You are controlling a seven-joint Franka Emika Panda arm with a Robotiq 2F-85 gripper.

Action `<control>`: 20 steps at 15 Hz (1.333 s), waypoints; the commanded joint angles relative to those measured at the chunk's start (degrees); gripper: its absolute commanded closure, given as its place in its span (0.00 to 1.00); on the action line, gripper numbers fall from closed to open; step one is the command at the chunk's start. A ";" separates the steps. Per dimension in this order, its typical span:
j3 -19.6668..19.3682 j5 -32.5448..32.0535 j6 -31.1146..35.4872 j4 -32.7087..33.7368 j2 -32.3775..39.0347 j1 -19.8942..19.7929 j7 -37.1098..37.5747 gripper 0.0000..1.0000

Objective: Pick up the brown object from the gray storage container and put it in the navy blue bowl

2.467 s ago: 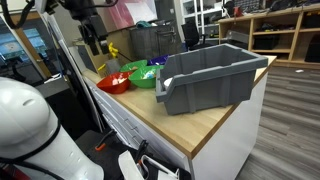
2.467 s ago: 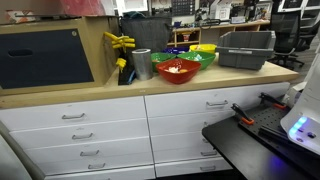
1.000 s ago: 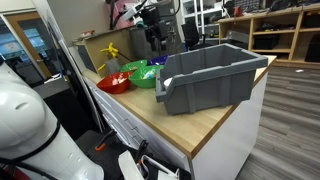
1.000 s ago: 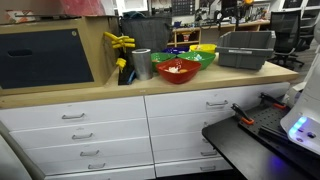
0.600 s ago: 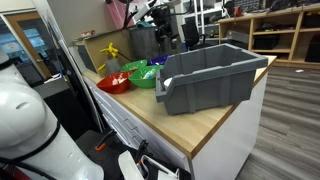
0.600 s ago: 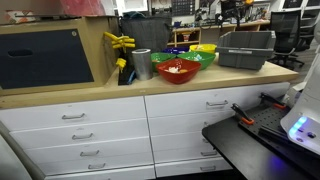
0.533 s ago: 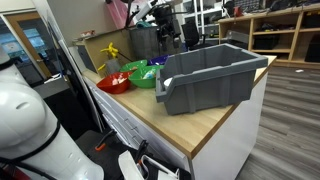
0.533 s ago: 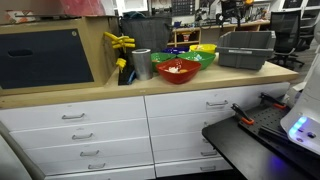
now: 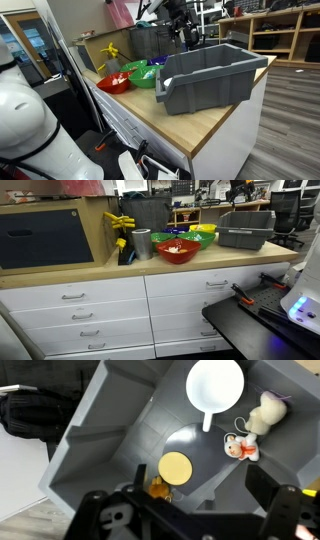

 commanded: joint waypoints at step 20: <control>-2.67 -1.91 1.89 -2.36 1.87 -1.75 -1.41 0.00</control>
